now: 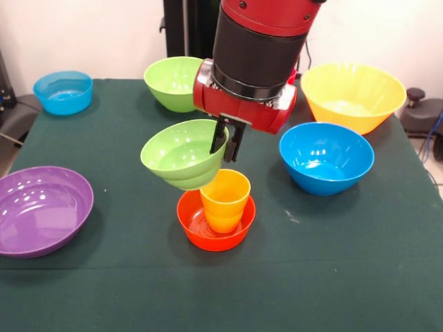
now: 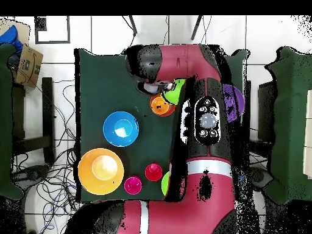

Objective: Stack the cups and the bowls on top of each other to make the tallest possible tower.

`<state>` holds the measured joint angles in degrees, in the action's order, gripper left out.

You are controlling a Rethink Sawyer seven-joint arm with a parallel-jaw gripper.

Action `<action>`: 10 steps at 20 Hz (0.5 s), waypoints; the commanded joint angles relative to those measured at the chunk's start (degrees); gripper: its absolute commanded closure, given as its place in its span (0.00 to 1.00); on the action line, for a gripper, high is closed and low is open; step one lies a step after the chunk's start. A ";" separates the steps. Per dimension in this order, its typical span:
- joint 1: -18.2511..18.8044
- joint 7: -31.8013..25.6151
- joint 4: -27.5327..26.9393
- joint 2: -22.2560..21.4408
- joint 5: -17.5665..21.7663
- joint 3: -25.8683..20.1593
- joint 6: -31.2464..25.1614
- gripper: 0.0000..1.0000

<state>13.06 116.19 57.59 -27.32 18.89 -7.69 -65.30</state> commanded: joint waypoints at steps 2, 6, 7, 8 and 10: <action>-0.80 -1.59 1.26 1.10 -0.04 -1.89 -2.95 1.00; -2.76 5.52 2.99 0.44 0.25 0.92 0.58 1.00; -2.86 5.49 3.04 0.42 0.25 1.09 0.68 1.00; -2.96 5.46 3.09 0.40 0.25 1.25 0.77 1.00; -3.13 5.47 3.55 0.23 0.25 1.64 1.36 1.00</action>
<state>12.09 116.19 57.59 -27.30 18.76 -6.06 -65.30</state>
